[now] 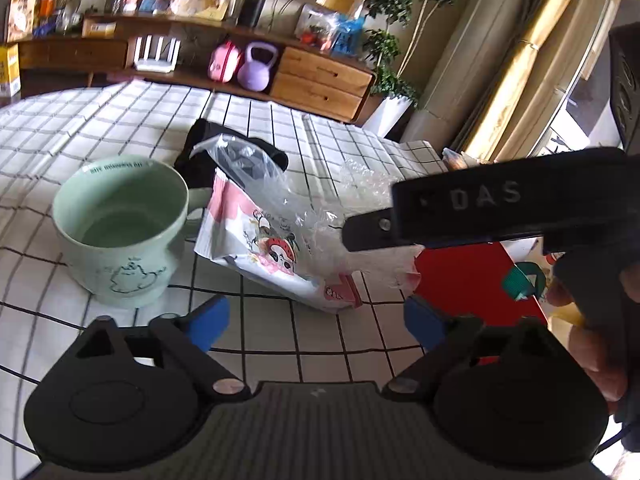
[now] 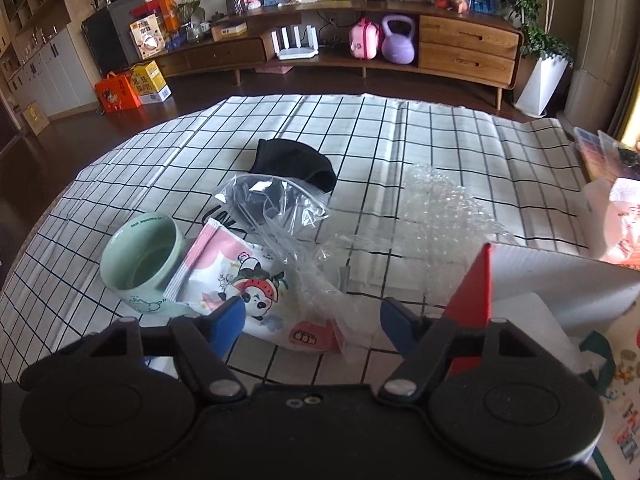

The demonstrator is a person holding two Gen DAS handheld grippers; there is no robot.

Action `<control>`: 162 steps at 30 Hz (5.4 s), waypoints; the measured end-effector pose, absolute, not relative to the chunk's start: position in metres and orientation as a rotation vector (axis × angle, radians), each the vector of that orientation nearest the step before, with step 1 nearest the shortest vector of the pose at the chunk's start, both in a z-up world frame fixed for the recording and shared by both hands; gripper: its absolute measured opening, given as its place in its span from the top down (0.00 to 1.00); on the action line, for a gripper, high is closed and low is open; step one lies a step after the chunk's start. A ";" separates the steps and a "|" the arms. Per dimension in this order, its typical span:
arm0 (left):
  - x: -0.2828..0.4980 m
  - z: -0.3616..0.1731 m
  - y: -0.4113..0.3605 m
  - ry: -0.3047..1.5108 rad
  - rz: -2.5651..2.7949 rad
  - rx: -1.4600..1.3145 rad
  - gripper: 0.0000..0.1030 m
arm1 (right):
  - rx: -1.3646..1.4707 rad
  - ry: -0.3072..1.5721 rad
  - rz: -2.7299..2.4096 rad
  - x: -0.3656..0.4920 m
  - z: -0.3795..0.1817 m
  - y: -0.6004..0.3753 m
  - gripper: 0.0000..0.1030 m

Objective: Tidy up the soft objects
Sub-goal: 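Grasp the pink panda-print packet with the left tool while the right tool grasps the clear zip bag, then lift and carry the panda packet and zip bag over the red shoebox, then lower the panda packet and zip bag into the box and open both tools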

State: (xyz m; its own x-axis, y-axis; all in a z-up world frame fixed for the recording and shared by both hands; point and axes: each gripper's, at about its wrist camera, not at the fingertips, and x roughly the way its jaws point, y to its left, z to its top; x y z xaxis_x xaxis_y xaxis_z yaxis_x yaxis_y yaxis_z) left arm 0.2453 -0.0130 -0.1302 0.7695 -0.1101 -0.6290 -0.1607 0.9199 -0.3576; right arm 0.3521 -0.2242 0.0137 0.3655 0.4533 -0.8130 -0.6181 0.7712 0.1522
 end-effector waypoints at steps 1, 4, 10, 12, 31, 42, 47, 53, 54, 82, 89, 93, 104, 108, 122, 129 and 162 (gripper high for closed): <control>0.249 -0.132 -0.013 0.704 0.033 -0.418 0.15 | -0.189 0.985 0.700 0.356 0.012 -0.222 0.31; 0.257 -0.137 -0.013 0.717 0.038 -0.432 0.22 | -0.194 1.009 0.717 0.365 0.005 -0.214 0.32; 0.268 -0.145 -0.013 0.723 0.051 -0.450 0.24 | -0.192 1.050 0.727 0.382 -0.009 -0.204 0.40; 0.272 -0.146 -0.012 0.725 0.055 -0.459 0.27 | -0.186 1.069 0.731 0.387 -0.016 -0.201 0.42; 0.292 -0.159 -0.004 0.734 0.076 -0.465 0.71 | -0.141 1.075 0.694 0.389 -0.033 -0.204 0.72; 0.283 -0.146 -0.006 0.711 0.056 -0.427 0.80 | -0.068 0.978 0.696 0.366 0.006 -0.231 0.74; 0.274 -0.136 -0.004 0.695 0.050 -0.416 0.82 | -0.048 0.935 0.710 0.347 0.028 -0.246 0.74; 0.262 -0.124 0.002 0.676 0.027 -0.418 0.82 | -0.027 0.891 0.725 0.329 0.056 -0.268 0.74; 0.259 -0.121 0.002 0.675 0.024 -0.418 0.82 | -0.022 0.889 0.737 0.326 0.060 -0.272 0.74; 0.205 -0.005 -0.037 0.646 -0.298 -0.369 0.82 | -0.009 0.750 0.490 0.254 0.121 -0.429 0.74; 0.218 -0.005 -0.078 0.682 -0.385 -0.320 0.82 | 0.006 0.749 0.409 0.253 0.117 -0.461 0.74; 0.224 -0.008 -0.103 0.699 -0.435 -0.294 0.82 | 0.010 0.756 0.374 0.258 0.109 -0.475 0.74; 0.259 -0.028 -0.158 0.823 -0.506 -0.161 0.82 | -0.013 0.795 0.291 0.282 0.082 -0.497 0.74; 0.273 -0.034 -0.170 0.857 -0.507 -0.131 0.83 | -0.018 0.822 0.277 0.297 0.066 -0.496 0.74; 0.305 -0.066 -0.180 0.902 -0.453 -0.098 0.83 | -0.013 0.901 0.294 0.330 0.023 -0.471 0.76; 0.309 -0.074 -0.178 0.916 -0.456 -0.089 0.83 | -0.026 0.950 0.351 0.323 0.007 -0.458 0.75; 0.252 -0.039 -0.152 0.835 -0.449 -0.110 0.40 | 0.002 0.874 0.440 0.256 0.064 -0.457 0.32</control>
State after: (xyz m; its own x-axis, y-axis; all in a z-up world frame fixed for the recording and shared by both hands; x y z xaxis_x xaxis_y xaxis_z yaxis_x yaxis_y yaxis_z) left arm 0.2525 -0.1518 -0.0393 0.5837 -0.4262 -0.6911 0.3409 0.9012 -0.2678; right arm 0.2563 -0.4571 0.0641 0.5583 0.3739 -0.7406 -0.3726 0.9106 0.1788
